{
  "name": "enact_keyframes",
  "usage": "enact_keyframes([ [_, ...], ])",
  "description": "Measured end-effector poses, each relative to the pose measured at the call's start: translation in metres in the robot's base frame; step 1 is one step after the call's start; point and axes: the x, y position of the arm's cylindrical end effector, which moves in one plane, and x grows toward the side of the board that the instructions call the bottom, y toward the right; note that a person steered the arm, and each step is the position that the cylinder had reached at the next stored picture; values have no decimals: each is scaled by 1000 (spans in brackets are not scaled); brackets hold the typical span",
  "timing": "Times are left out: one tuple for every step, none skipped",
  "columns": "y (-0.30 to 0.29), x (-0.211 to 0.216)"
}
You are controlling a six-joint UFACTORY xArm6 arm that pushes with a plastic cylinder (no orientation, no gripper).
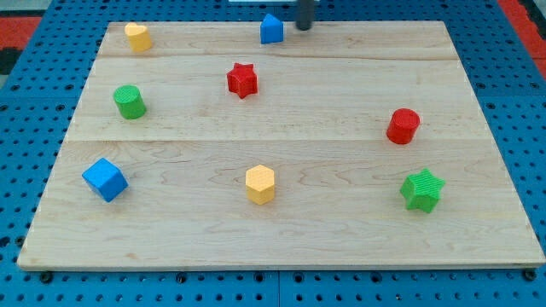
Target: Slightly move the red star above the yellow hexagon
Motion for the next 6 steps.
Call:
enact_keyframes([
  [-97, 3],
  [-124, 10],
  [-159, 31],
  [-109, 60],
  [-79, 113],
  [-118, 130],
])
